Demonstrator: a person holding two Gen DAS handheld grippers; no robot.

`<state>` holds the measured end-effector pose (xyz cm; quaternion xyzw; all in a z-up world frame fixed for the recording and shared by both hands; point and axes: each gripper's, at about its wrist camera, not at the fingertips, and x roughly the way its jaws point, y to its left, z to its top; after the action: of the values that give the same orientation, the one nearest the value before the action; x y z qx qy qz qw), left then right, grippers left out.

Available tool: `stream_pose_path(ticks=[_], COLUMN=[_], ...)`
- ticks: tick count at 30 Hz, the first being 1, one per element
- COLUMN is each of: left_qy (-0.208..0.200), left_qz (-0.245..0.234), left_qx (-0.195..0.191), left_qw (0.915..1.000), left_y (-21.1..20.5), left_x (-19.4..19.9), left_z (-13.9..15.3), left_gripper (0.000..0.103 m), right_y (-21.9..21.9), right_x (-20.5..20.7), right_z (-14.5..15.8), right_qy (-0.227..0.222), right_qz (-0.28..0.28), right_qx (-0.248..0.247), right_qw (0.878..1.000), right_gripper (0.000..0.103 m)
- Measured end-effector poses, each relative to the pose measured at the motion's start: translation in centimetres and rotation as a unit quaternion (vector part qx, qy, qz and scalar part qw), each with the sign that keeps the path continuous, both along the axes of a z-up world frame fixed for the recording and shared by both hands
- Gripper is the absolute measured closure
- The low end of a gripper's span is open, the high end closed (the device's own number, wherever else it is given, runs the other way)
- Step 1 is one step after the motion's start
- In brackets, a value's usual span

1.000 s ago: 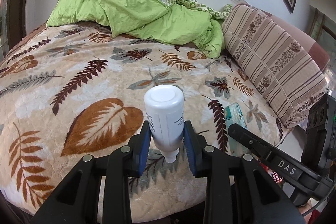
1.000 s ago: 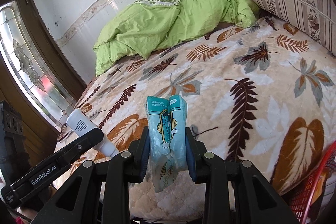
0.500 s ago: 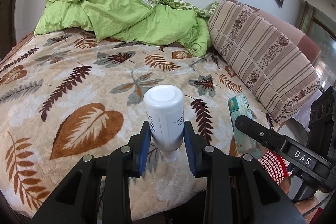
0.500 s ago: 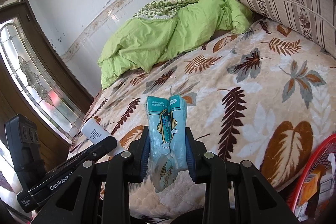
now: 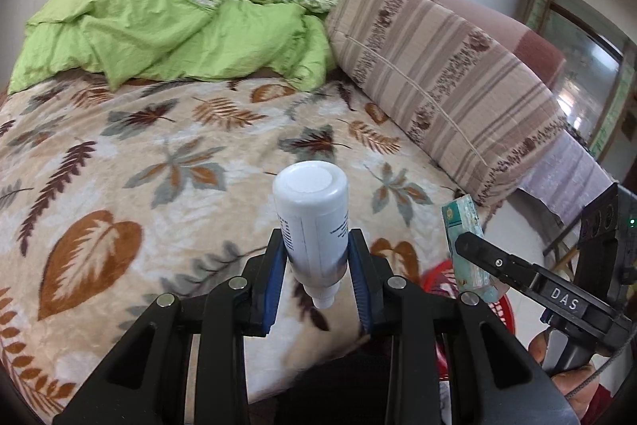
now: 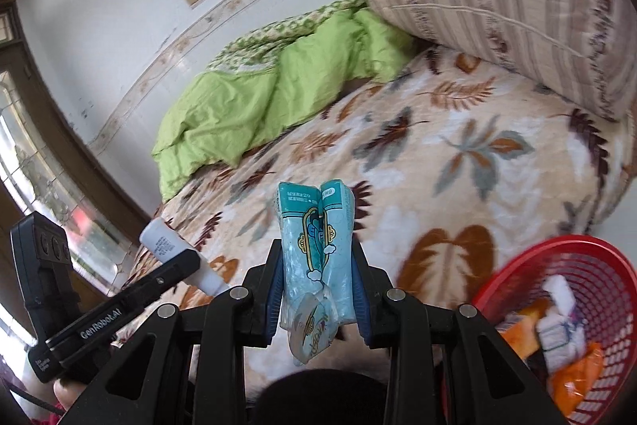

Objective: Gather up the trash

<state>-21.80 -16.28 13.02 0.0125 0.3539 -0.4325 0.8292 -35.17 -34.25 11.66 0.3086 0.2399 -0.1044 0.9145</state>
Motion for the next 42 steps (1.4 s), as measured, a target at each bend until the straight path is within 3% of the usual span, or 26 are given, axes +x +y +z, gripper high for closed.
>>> stream_pose_path(ticks=[7,16,20,23,28,35,42], left_qy=[0.031,0.089,0.106,0.111,0.102,0.06,0.009], left_qz=[-0.089,-0.193,-0.223,-0.226,-0.218,-0.188,-0.151], left_qx=[0.003,0.035,0.066,0.072,0.063,0.049,0.043], left_qw=[0.9955,0.9765,0.9667,0.965,0.9686,0.979,0.9876], left_y=[-5.9,-12.8,-15.0,-15.5,-14.8,-12.2,-7.9], left_x=[-3.6,-8.0,-9.5,-9.8,-9.4,-8.0,-6.6], left_z=[-0.4,-2.7,-4.3,-4.7,-4.1,-2.4,-1.2], left_gripper=[0.073,0.073,0.073,0.07,0.063,0.055,0.037], right_y=[-5.3,-9.2,-9.8,-9.8,-9.5,-7.8,-4.8], right_x=[-6.3,-11.9,-12.9,-13.3,-13.5,-12.6,-11.2], right_z=[-1.4,-3.3,-3.8,-3.8,-3.4,-2.1,-0.4], right_qy=[0.032,0.064,0.072,0.077,0.077,0.082,0.13], right_qz=[-0.089,-0.158,-0.174,-0.184,-0.184,-0.184,-0.222], right_qx=[0.014,0.036,0.043,0.038,0.031,0.001,-0.076], right_qw=[0.995,0.985,0.981,0.979,0.979,0.98,0.963], right_gripper=[0.071,0.07,0.061,0.052,0.05,0.04,0.015])
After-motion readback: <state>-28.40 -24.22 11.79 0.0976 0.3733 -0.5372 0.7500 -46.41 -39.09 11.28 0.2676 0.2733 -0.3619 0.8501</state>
